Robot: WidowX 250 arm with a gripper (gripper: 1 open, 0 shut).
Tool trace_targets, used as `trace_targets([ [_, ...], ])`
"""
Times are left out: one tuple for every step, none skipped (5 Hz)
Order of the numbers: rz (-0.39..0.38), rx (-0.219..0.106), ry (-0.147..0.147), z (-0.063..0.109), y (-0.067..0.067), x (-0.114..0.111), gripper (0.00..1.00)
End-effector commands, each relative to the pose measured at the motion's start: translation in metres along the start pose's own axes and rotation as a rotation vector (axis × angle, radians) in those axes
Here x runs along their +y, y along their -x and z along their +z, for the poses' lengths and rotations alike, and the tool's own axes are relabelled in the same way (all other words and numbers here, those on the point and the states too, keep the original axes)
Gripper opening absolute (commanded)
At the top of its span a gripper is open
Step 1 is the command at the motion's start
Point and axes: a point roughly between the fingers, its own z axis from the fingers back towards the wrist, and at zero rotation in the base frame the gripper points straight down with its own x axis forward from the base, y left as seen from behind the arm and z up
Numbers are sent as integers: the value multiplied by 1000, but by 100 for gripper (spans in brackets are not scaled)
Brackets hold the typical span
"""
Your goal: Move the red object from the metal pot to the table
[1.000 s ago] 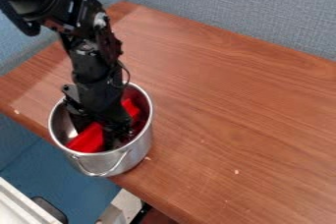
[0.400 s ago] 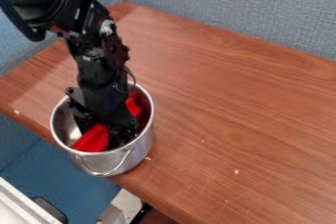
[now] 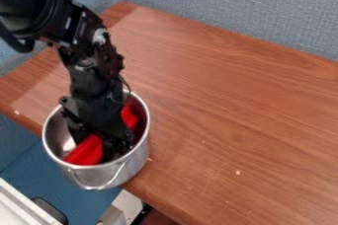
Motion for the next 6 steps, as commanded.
trace_targets([
  [-62,-37,-23,15,2,-6,0],
  [-23,-54,-25,17,-5,-11,0],
  [12,-60,-29,15,-11,-15,0],
  [-41,-75,-33,28,-12,-15,0],
  [-95,-92,-35,49,-16,-17,0],
  [-97,-125,-42,75,-22,-12,0],
])
